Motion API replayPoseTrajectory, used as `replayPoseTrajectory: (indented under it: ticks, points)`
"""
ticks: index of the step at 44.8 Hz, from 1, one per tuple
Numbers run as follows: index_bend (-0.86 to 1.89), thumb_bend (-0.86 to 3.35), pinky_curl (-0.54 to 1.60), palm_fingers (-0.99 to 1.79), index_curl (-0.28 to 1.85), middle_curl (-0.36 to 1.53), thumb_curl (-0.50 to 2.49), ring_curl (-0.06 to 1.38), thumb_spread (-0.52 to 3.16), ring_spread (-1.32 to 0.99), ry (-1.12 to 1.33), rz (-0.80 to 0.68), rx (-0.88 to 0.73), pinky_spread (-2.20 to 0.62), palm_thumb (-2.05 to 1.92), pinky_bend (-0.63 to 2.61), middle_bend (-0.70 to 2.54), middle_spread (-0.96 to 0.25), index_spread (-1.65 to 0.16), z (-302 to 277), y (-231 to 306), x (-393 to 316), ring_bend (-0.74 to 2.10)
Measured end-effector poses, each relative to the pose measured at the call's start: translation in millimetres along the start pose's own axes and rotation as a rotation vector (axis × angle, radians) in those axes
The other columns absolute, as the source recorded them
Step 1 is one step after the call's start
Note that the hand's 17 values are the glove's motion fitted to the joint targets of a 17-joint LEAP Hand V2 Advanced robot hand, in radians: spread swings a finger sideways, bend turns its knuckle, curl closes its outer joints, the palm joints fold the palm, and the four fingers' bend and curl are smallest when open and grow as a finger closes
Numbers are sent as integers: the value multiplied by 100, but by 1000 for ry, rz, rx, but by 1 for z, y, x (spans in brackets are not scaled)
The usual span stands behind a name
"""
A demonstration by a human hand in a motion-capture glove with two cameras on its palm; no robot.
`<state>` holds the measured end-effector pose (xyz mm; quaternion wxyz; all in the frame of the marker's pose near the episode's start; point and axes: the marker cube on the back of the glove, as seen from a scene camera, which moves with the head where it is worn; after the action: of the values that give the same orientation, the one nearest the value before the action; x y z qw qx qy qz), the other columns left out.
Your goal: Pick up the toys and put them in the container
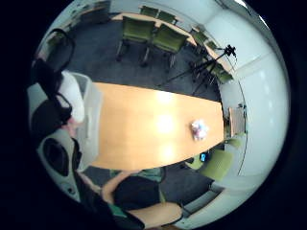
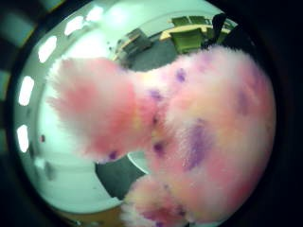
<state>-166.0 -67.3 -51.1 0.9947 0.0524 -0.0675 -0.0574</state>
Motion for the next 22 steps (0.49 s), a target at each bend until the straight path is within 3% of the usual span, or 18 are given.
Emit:
replayPoseTrajectory:
  ticks: [6, 11, 16, 20, 22]
  points:
    - [13, 17, 43, 103, 41, 43, 78, 48, 80, -44, 20, -134, -1, -44, 69, 112, 62, -43, -45, 13, 11, -63, 116]
    - [13, 16, 43, 103, 40, 45, 80, 48, 78, -44, -13, -371, -33, -44, 69, 111, 61, -43, -45, 35, -7, -44, 116]
    - [14, 15, 42, 103, 40, 47, 83, 48, 78, -44, 122, -209, -105, -44, 69, 109, 61, -43, -45, 61, -12, -50, 116]
    - [14, 13, 43, 99, 40, 48, 85, 47, 78, -44, 137, -167, -272, -45, 68, 109, 58, -43, -45, 79, -7, -49, 113]
    - [1, 7, 45, 74, 36, 45, 80, 47, 91, -43, 94, -147, -349, -46, 55, 119, 47, -38, -44, 85, -4, -51, 109]
